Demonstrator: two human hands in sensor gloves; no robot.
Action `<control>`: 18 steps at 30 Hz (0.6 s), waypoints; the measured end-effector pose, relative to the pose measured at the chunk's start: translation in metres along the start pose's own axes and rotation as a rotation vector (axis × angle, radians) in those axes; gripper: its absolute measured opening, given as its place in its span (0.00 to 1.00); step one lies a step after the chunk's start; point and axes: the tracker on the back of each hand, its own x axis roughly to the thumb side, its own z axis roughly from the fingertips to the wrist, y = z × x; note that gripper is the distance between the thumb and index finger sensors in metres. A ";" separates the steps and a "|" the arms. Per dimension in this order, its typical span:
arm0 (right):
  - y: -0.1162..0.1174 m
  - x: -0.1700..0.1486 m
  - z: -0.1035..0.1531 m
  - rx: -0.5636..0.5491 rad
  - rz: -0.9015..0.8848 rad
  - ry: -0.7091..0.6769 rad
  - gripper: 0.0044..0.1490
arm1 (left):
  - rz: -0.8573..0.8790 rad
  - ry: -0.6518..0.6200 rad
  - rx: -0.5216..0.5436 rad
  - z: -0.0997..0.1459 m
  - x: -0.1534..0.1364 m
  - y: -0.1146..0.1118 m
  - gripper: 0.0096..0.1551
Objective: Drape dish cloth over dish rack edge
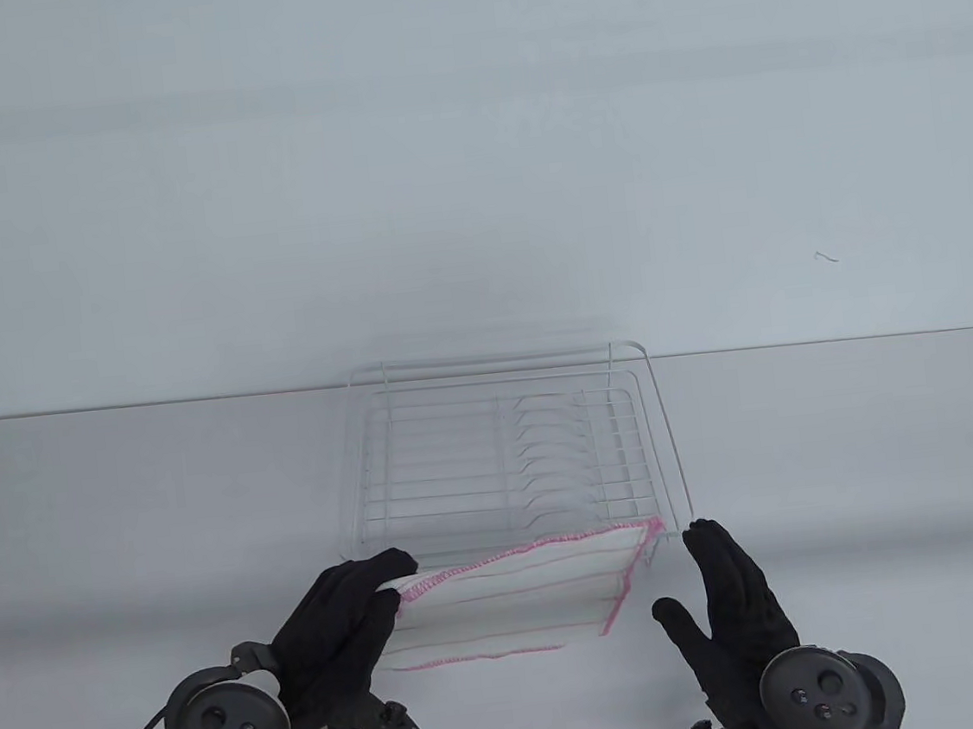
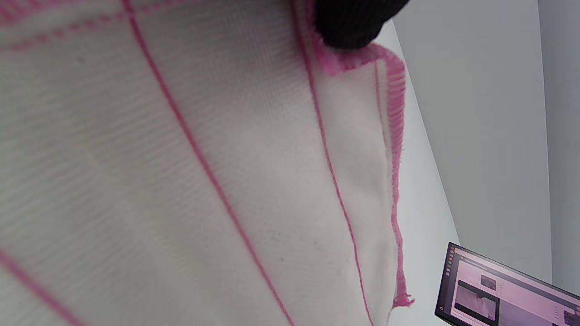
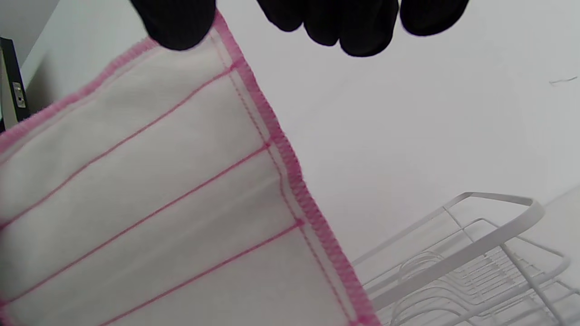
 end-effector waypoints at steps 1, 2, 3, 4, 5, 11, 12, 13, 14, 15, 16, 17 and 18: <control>0.001 -0.001 0.000 0.006 -0.029 -0.006 0.45 | 0.018 0.002 -0.015 0.003 -0.001 -0.004 0.22; 0.002 -0.003 0.000 0.004 -0.074 -0.006 0.44 | 0.042 -0.003 -0.033 0.007 -0.003 -0.011 0.22; 0.003 -0.004 0.000 -0.001 -0.104 -0.006 0.43 | 0.046 0.007 -0.039 0.010 -0.005 -0.015 0.22; 0.004 -0.006 -0.001 -0.002 -0.139 -0.011 0.40 | 0.052 0.019 -0.033 0.015 -0.008 -0.020 0.22; 0.005 -0.008 0.000 -0.011 -0.155 -0.011 0.38 | 0.065 0.026 -0.024 0.019 -0.011 -0.024 0.22; 0.006 -0.010 0.002 -0.100 -0.140 -0.048 0.22 | 0.018 0.020 -0.011 0.033 -0.020 -0.033 0.22; 0.006 -0.010 0.003 -0.103 -0.130 -0.051 0.22 | 0.010 0.015 -0.009 0.034 -0.020 -0.034 0.22; 0.007 -0.010 0.003 -0.105 -0.117 -0.056 0.22 | 0.001 0.005 -0.001 0.036 -0.020 -0.034 0.22; 0.008 -0.010 0.003 -0.106 -0.116 -0.058 0.22 | -0.003 0.005 0.011 0.037 -0.020 -0.034 0.22; 0.009 -0.010 0.003 -0.105 -0.120 -0.056 0.22 | 0.000 0.001 0.016 0.037 -0.021 -0.035 0.22; 0.009 -0.011 0.003 -0.104 -0.127 -0.054 0.22 | 0.002 0.001 0.017 0.038 -0.022 -0.035 0.22; 0.010 -0.011 0.004 -0.107 -0.129 -0.052 0.22 | 0.006 0.001 0.017 0.038 -0.023 -0.035 0.22; 0.010 -0.011 0.003 -0.106 -0.129 -0.051 0.22 | 0.011 -0.004 0.014 0.038 -0.024 -0.035 0.22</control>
